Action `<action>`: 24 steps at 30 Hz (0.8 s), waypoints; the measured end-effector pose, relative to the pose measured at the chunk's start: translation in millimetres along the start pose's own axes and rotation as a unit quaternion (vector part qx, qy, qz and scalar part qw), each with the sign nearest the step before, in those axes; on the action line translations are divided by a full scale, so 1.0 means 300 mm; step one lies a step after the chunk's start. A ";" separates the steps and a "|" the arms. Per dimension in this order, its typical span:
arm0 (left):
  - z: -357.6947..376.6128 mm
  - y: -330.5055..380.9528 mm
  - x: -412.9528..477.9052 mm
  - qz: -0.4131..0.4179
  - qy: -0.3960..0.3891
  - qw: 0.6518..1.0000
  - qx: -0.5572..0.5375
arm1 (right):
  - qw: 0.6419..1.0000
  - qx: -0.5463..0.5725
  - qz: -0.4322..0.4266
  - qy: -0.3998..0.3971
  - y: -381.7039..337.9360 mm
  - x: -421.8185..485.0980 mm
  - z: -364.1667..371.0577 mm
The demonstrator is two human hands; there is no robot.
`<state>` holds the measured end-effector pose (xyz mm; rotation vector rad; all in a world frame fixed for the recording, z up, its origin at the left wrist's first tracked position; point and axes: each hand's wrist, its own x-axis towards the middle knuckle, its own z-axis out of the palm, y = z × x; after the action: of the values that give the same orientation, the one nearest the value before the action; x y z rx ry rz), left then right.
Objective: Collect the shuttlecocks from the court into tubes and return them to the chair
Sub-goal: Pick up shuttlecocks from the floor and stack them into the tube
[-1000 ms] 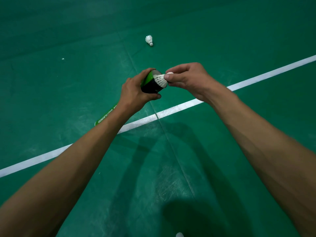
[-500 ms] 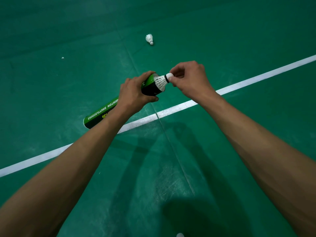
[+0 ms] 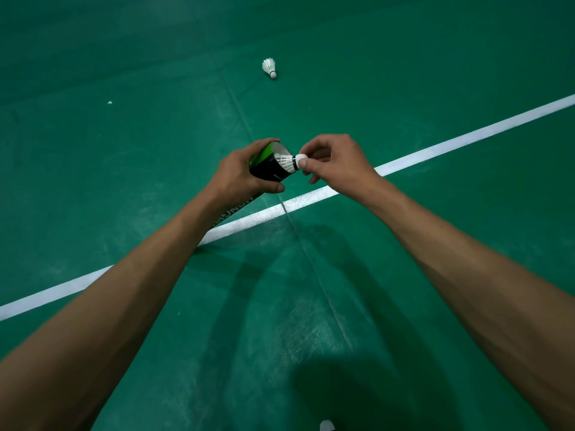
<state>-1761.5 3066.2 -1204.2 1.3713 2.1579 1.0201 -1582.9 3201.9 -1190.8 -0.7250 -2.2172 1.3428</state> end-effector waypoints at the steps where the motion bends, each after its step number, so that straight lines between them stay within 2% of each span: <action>1: 0.003 0.004 -0.001 0.002 0.004 1.000 0.000 | 1.000 0.023 0.015 0.001 0.015 -0.001 0.016; 4: 0.009 0.012 -0.002 0.009 0.015 1.000 -0.003 | 1.000 0.017 0.020 0.010 0.028 0.004 0.034; 7: 0.011 0.015 -0.004 0.006 0.022 1.000 -0.004 | 0.998 -0.055 -0.032 0.026 -0.003 0.020 -0.003; 10: 0.008 0.014 -0.004 0.010 0.022 1.000 -0.012 | 0.985 -0.149 -0.092 0.002 -0.043 0.022 -0.055; 15: 0.010 0.007 -0.010 -0.004 -0.013 0.999 -0.033 | 0.955 -0.256 -0.137 -0.061 -0.080 0.028 -0.094; 21: 0.030 0.001 -0.021 0.000 -0.064 0.997 -0.045 | 0.927 -0.344 -0.104 -0.111 -0.115 0.039 -0.099; 24: 0.026 0.000 -0.028 0.005 -0.066 0.997 -0.050 | 0.937 -0.327 -0.073 -0.102 -0.116 0.028 -0.079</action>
<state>-1752.5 3061.5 -1210.0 1.3637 1.9796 0.9979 -1581.8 3209.4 -1148.7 -0.6303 -2.8567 0.6096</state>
